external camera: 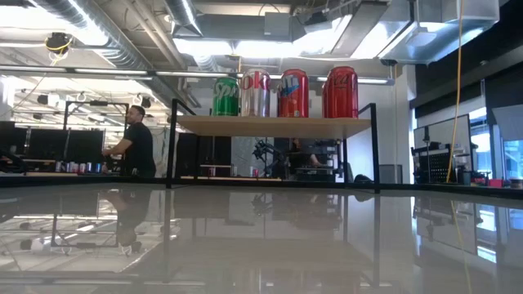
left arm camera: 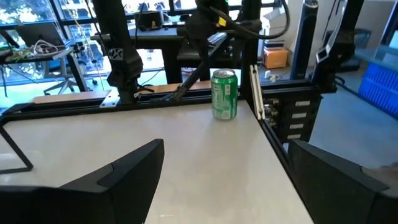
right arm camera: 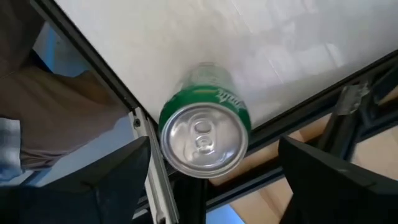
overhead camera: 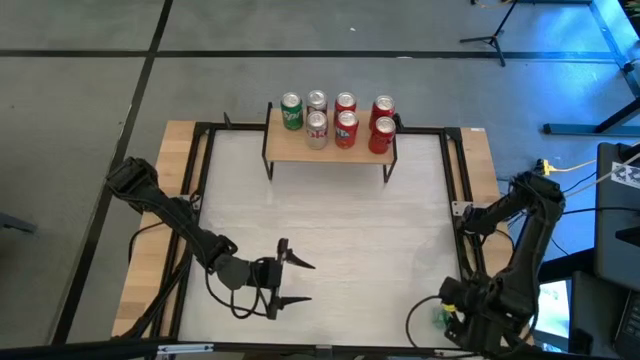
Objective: Place canned beverage on shelf
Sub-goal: Put the green soda can on the shelf and align with the other green soda can
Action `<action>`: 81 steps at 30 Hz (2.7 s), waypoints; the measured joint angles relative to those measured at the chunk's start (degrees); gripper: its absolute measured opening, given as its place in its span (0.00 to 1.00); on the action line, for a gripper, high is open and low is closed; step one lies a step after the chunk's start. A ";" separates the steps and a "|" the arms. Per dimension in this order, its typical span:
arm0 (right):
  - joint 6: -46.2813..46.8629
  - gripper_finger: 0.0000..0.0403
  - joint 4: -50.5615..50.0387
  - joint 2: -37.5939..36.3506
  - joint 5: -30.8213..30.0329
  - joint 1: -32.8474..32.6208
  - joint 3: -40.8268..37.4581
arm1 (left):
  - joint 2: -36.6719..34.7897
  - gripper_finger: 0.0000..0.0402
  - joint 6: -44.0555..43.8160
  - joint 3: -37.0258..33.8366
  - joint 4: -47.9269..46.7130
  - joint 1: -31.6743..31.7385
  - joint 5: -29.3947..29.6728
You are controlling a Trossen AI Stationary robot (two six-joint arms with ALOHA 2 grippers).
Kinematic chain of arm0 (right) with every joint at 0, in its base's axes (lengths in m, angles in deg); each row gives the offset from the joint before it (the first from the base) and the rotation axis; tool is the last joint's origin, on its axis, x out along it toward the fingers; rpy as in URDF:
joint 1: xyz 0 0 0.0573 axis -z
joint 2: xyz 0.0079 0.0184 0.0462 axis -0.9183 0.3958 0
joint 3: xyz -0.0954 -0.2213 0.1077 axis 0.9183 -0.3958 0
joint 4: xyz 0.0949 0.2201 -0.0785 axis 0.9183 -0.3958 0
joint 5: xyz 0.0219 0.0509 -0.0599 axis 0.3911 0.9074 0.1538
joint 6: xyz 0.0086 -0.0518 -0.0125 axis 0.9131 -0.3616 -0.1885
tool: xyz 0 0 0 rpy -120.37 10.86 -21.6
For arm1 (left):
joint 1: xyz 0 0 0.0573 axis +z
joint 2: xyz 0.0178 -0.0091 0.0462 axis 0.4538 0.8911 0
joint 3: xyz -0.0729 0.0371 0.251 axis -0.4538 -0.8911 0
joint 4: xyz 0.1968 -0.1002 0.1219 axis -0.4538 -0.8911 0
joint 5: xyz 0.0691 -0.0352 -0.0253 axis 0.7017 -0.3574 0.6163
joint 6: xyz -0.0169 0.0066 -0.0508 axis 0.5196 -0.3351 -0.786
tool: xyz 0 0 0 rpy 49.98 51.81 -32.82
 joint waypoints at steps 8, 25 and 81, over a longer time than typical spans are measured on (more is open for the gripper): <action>0.95 0.86 0.94 2.87 -1.38 -1.69 0.00 | -0.02 0.83 -1.23 0.00 0.02 -0.40 -0.01; -1.39 0.86 3.11 8.66 -1.27 -1.59 -0.07 | -0.02 0.83 -0.99 0.00 0.00 -0.37 -0.05; -78.16 0.71 15.15 11.00 -12.73 52.09 10.03 | 10.84 0.83 -14.32 -0.02 -8.80 2.84 4.02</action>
